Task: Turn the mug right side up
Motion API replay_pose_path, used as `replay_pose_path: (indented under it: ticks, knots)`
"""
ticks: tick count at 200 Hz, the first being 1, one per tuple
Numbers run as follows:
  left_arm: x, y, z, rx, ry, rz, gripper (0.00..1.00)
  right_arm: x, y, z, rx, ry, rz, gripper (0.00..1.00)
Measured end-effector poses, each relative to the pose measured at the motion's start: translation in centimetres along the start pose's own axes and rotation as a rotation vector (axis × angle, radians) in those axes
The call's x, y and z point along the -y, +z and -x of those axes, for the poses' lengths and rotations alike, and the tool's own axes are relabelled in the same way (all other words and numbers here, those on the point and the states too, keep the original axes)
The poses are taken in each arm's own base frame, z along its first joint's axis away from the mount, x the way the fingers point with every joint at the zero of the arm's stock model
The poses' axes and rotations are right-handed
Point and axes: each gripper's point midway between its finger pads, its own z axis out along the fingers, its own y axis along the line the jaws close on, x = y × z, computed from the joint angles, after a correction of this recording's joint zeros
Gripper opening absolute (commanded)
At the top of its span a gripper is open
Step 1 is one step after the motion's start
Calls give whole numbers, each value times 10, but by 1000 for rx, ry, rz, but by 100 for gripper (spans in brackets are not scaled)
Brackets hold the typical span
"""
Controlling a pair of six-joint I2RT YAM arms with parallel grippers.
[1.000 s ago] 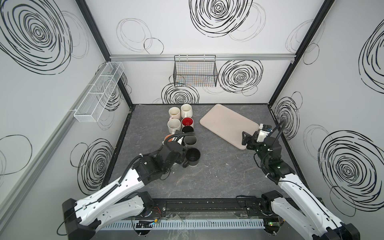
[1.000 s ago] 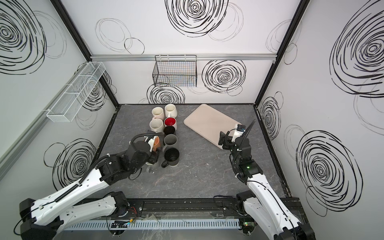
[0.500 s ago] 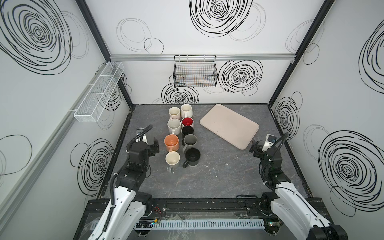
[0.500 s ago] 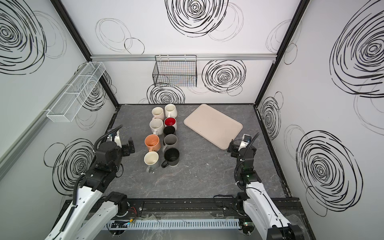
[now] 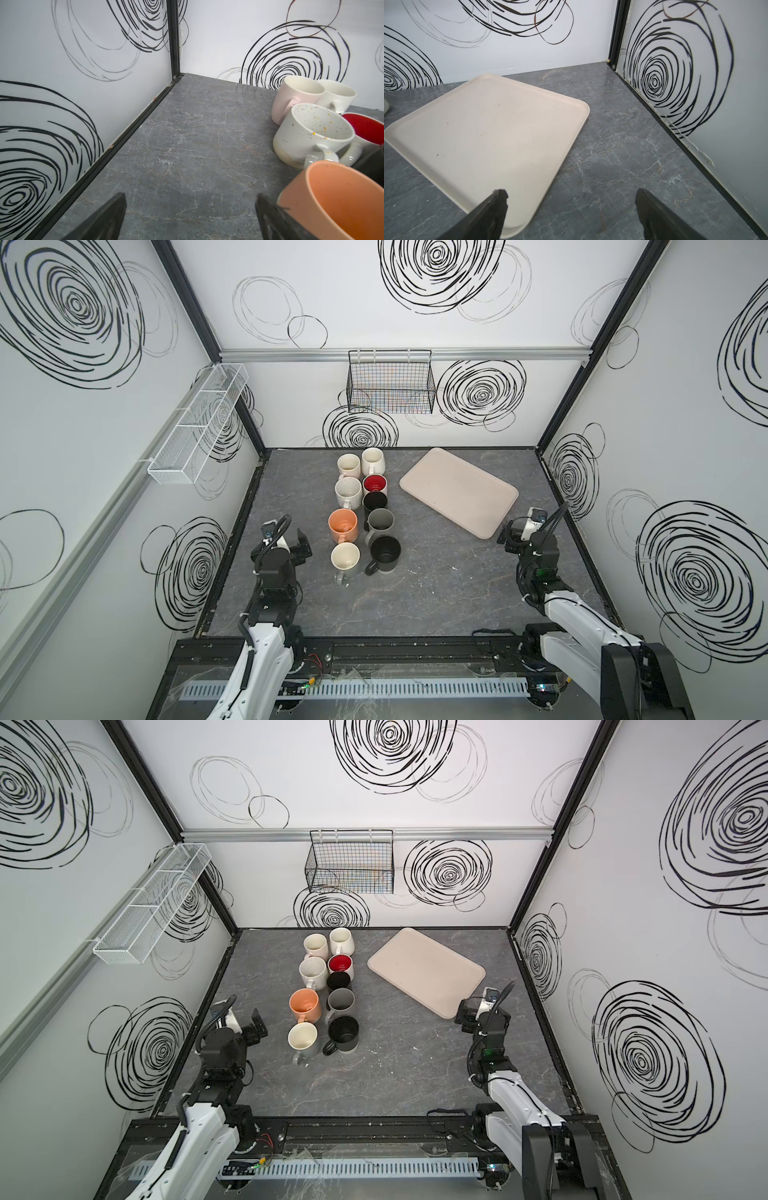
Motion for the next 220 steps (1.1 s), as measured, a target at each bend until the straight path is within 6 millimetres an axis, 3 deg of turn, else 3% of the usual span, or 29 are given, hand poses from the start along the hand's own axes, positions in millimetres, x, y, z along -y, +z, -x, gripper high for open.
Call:
replay_pose_path:
  ticks: [83, 139, 159, 196, 220]
  knots:
    - [29, 6, -4, 119, -25, -153, 99, 4, 12, -5, 27, 32, 36, 100]
    - [46, 26, -29, 39, 8, -184, 99, -12, 20, -5, 30, 5, 120, 100]
    - [54, 36, -25, 41, 8, -194, 99, -14, 24, -5, 45, -10, 133, 100]
    - [69, 56, 4, 76, -1, -203, 99, -18, 33, -15, 42, -29, 145, 100]
    - [70, 60, 11, 87, -5, -195, 99, -21, 40, -22, 8, -44, 159, 100]
